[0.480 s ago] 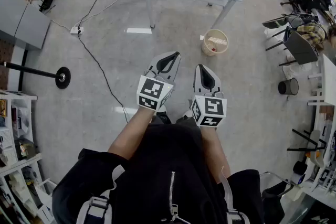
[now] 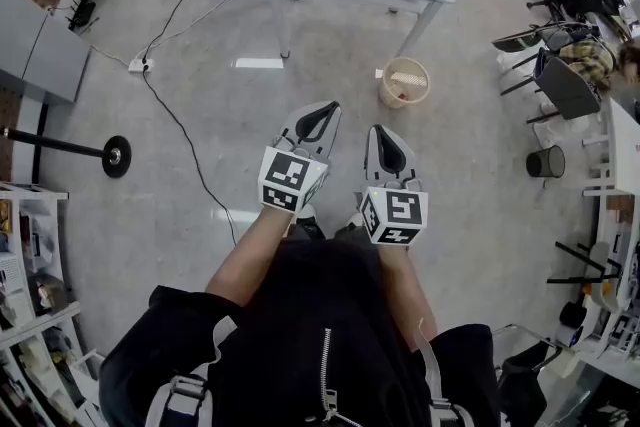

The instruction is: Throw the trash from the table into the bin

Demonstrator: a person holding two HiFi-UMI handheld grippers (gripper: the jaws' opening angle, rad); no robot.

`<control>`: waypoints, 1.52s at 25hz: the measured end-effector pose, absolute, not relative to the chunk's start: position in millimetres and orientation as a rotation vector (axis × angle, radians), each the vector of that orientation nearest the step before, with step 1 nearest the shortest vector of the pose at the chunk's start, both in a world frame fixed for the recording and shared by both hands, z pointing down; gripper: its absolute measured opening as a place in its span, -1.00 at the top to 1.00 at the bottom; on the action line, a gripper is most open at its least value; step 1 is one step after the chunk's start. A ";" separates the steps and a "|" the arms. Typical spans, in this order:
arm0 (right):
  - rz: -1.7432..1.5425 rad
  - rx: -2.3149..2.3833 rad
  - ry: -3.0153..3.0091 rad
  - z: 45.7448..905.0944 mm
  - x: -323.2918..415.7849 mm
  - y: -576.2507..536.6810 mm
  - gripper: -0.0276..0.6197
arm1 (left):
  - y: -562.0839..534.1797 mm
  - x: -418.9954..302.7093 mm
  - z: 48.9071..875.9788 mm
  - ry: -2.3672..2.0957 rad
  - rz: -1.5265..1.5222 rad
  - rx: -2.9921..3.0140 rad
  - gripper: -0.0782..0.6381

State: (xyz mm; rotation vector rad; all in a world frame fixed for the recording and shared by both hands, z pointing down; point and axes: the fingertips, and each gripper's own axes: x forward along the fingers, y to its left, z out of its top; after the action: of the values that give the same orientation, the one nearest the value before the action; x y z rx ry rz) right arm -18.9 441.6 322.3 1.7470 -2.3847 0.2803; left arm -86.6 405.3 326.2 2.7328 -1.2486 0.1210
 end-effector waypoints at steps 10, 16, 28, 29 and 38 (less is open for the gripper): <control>0.305 1.772 -2.363 323.2 -18.8 437.2 0.89 | 399.9 -86.0 324.3 -1.219 0.120 2.753 0.76; 0.322 1.789 -2.353 322.9 -19.5 433.3 0.89 | 394.2 -87.9 323.5 -1.199 0.117 2.760 0.76; 0.325 1.760 -2.346 329.1 -13.6 406.9 0.89 | 365.1 -76.0 327.3 -1.198 0.118 2.754 0.76; 0.329 1.756 -2.349 330.4 -13.0 401.4 0.89 | 360.4 -74.2 327.8 -1.199 0.119 2.753 0.76; 0.378 1.713 -2.366 345.3 -3.9 325.9 0.89 | 288.6 -62.2 341.3 -1.214 0.142 2.725 0.76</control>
State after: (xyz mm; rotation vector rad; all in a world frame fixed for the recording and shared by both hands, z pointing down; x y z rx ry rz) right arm -3.9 325.9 345.3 1.7132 -2.3665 0.3783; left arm -62.2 288.6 341.3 2.7254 -1.2138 0.1419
